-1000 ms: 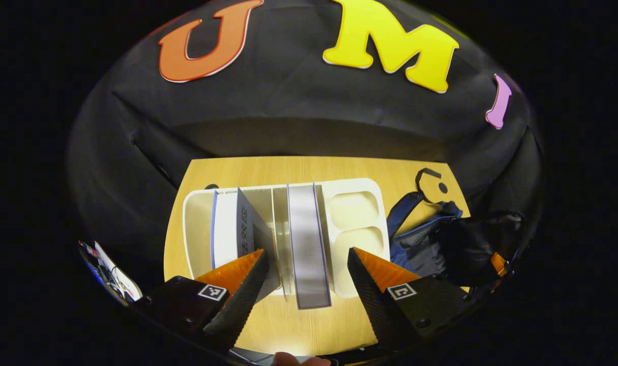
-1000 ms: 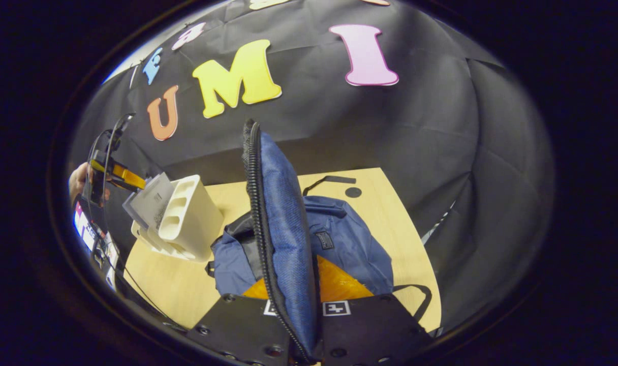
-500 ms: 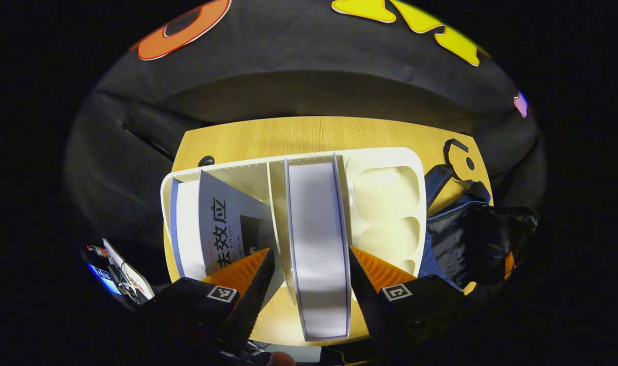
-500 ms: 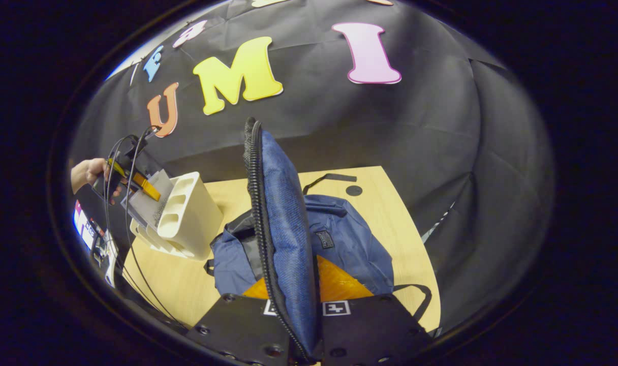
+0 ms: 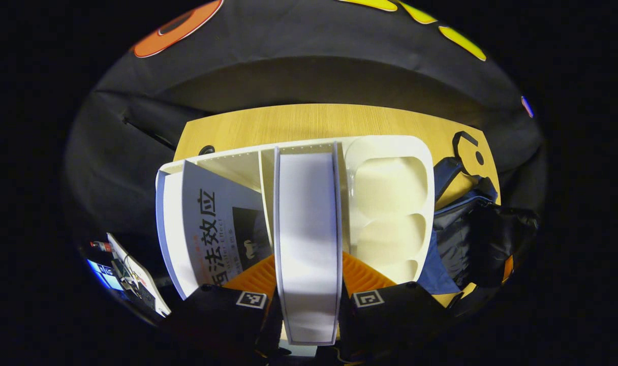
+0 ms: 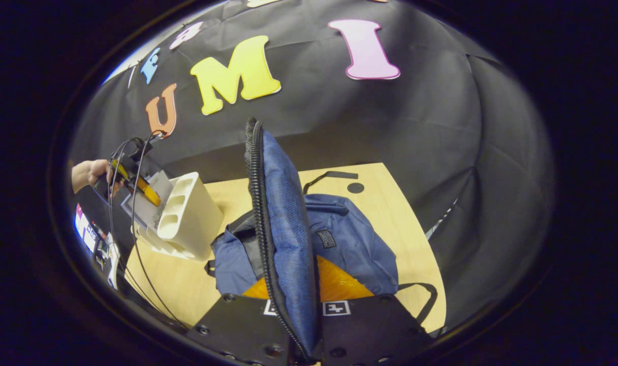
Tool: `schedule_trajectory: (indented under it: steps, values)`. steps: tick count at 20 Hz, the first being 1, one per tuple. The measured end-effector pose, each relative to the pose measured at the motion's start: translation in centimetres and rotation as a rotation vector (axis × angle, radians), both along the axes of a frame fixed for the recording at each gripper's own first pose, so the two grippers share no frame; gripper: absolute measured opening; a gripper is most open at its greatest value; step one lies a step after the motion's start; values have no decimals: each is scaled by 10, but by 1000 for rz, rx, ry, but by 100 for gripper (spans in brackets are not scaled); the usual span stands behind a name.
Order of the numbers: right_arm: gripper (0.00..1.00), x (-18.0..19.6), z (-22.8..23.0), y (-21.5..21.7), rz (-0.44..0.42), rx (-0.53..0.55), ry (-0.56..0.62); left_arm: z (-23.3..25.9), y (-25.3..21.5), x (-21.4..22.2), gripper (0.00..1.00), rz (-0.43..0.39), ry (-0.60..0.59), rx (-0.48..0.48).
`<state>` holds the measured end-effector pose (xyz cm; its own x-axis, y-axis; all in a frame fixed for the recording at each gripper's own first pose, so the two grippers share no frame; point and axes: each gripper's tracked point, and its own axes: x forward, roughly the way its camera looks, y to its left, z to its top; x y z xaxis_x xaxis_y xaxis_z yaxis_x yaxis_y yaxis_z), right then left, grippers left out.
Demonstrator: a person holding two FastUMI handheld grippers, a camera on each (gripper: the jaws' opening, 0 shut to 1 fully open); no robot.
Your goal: Open the schoolbag, grab two books from the bookshelf and put them into the schoolbag.
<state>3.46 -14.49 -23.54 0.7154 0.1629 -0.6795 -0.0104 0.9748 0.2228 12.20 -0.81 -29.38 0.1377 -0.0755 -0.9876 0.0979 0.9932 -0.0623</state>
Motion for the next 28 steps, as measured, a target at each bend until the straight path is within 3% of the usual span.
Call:
schedule_trajectory:
  steps: [6, 16, 19, 23, 28]
  values:
    - [3, 1, -1, 1, 16, -6, 5, 69, 16, 2, 44, -113, -157, 5]
    - [4, 2, 3, 2, 27, -19, 11, 235, 72, -32, 43, -15, -461, -166]
    - [3, 2, 5, 2, 27, -23, 18, 245, 48, -53, 42, 39, -434, -333]
    - [3, 2, 8, 4, 45, -59, 16, 236, -18, -82, 43, 94, -301, -607]
    - [4, 1, 6, 3, 52, -110, 18, 184, -96, -102, 43, 46, -238, -694]
